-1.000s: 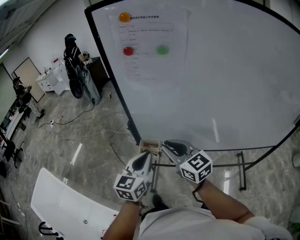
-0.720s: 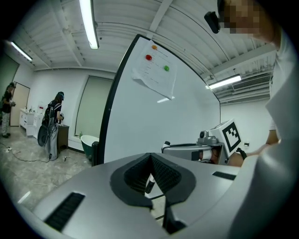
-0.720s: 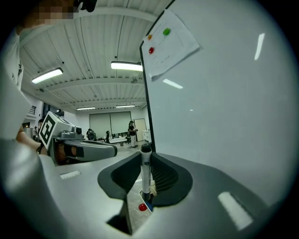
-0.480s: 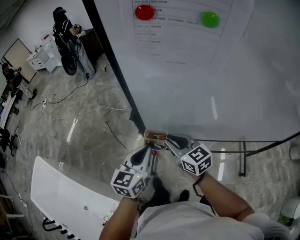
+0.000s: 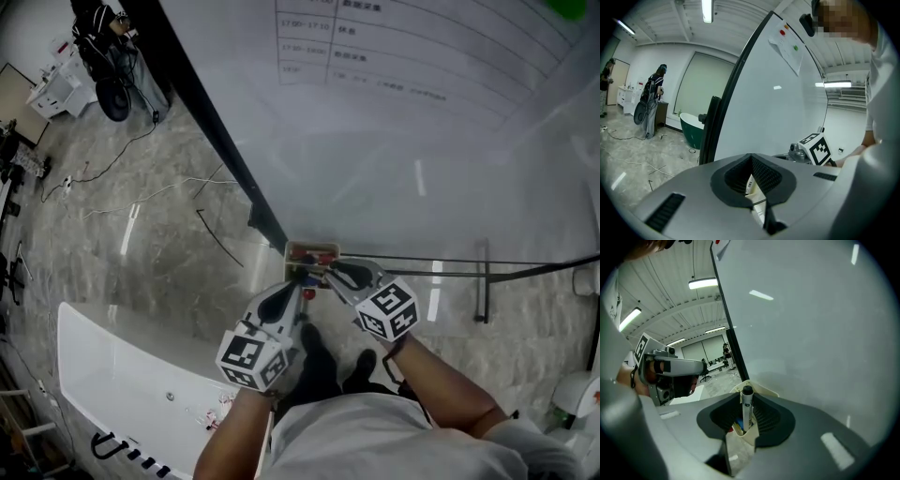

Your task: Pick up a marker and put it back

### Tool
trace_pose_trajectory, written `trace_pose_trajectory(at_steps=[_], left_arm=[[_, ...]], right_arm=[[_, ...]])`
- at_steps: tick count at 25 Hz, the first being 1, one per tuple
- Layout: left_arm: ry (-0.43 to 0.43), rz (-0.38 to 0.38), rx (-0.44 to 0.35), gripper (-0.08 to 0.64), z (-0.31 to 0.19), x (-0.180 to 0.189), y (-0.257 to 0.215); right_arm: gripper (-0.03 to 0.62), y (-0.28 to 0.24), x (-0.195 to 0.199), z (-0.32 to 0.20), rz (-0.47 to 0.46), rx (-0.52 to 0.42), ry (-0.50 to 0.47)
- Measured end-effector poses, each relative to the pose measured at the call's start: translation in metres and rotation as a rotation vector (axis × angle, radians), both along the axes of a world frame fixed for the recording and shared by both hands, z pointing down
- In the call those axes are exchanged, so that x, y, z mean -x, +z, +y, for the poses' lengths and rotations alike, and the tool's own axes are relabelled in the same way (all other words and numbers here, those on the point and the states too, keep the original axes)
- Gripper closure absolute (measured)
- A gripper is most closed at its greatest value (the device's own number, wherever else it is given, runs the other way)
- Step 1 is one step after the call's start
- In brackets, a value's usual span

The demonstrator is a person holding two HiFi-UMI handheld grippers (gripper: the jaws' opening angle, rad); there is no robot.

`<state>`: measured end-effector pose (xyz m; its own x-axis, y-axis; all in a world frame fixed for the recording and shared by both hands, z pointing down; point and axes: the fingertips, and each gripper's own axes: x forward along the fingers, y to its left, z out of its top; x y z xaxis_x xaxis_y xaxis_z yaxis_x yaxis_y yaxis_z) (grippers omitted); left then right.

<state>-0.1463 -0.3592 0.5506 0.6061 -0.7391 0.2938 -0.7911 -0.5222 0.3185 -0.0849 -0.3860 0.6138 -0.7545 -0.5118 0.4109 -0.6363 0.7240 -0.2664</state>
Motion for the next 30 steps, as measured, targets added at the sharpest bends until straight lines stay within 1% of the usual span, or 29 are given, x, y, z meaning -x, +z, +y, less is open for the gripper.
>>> trace_pose_trajectory(at_steps=[3,9,10,11,14,19,24,30], left_arm=[[-0.002,0.002,0.005,0.555,0.001,0.000,0.003],[-0.011,-0.003,-0.026,0.555,0.018,-0.014,-0.015],[-0.013,-0.004,-0.037,0.555,0.022,-0.018,-0.020],[-0.016,-0.005,-0.051,0.555,0.026,-0.021,-0.026],[-0.026,-0.007,-0.096,0.555,0.043,-0.035,-0.049],[-0.032,-0.026,-0.183,0.555,0.063,-0.063,-0.085],[-0.042,-0.033,-0.257,0.555,0.087,-0.093,-0.127],[-0.037,-0.031,-0.323,0.555,0.110,-0.117,-0.163]], right_arm=[[0.479,-0.005,-0.002,-0.001,-0.005,-0.015,0.011],[0.480,-0.040,-0.016,0.013,-0.020,-0.082,0.010],[0.492,-0.049,-0.019,0.017,-0.027,-0.099,0.008],[0.539,-0.059,-0.023,0.021,-0.035,-0.121,0.006],[0.589,-0.095,-0.036,0.041,-0.059,-0.192,-0.012],[0.589,-0.149,-0.061,0.069,-0.090,-0.302,-0.045],[0.591,-0.199,-0.095,0.105,-0.129,-0.362,-0.050],[0.591,-0.234,-0.120,0.137,-0.160,-0.417,-0.041]])
